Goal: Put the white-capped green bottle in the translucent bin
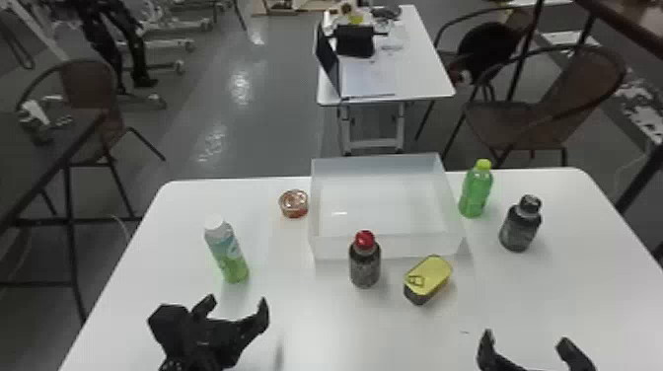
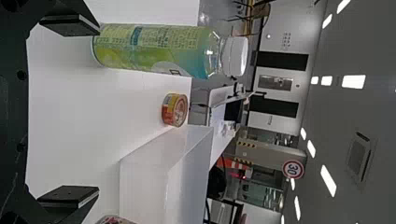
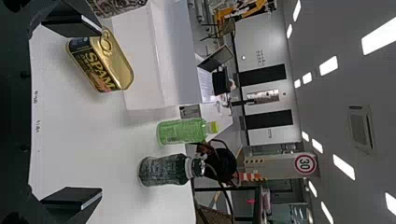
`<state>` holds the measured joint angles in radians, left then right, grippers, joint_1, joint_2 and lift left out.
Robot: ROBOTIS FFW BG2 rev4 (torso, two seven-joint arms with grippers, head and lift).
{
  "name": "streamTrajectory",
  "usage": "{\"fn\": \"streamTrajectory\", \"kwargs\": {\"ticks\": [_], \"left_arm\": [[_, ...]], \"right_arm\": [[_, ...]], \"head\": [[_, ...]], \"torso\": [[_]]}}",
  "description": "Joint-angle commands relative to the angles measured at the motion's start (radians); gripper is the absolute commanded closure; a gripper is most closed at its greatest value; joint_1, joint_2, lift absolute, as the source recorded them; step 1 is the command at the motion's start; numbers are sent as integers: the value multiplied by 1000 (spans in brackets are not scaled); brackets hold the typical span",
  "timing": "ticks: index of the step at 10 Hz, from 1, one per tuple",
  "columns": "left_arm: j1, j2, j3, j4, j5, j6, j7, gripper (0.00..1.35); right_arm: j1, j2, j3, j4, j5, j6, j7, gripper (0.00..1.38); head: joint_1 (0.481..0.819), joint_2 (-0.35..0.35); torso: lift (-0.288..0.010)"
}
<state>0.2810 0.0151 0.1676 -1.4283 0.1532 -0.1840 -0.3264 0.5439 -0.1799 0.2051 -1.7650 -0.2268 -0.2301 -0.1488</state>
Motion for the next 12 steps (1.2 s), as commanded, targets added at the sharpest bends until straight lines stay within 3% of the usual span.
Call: {"fn": "streamTrajectory", "kwargs": {"ticks": [1, 7, 10, 11, 12], "left_arm": [[-92, 11, 21, 80, -18, 28, -26, 104], [-391, 71, 73, 404, -152, 72, -57, 98], [-470, 115, 82, 494, -193, 69, -59, 104], [-471, 118, 102, 497, -215, 69, -57, 142], [-470, 117, 124, 512, -207, 66, -57, 381]], "right_arm": [[-4, 2, 1, 2, -2, 0, 0, 91], [-27, 25, 2, 32, -11, 0, 26, 91], [-44, 39, 2, 47, -14, 0, 41, 88], [-44, 46, 1, 48, -11, 0, 43, 88], [-44, 50, 1, 50, -9, 0, 43, 88]], "head": [[695, 108], [695, 142], [695, 165], [695, 177], [695, 189]], "torso": [[-25], [-25], [-25], [-25], [-25]]}}
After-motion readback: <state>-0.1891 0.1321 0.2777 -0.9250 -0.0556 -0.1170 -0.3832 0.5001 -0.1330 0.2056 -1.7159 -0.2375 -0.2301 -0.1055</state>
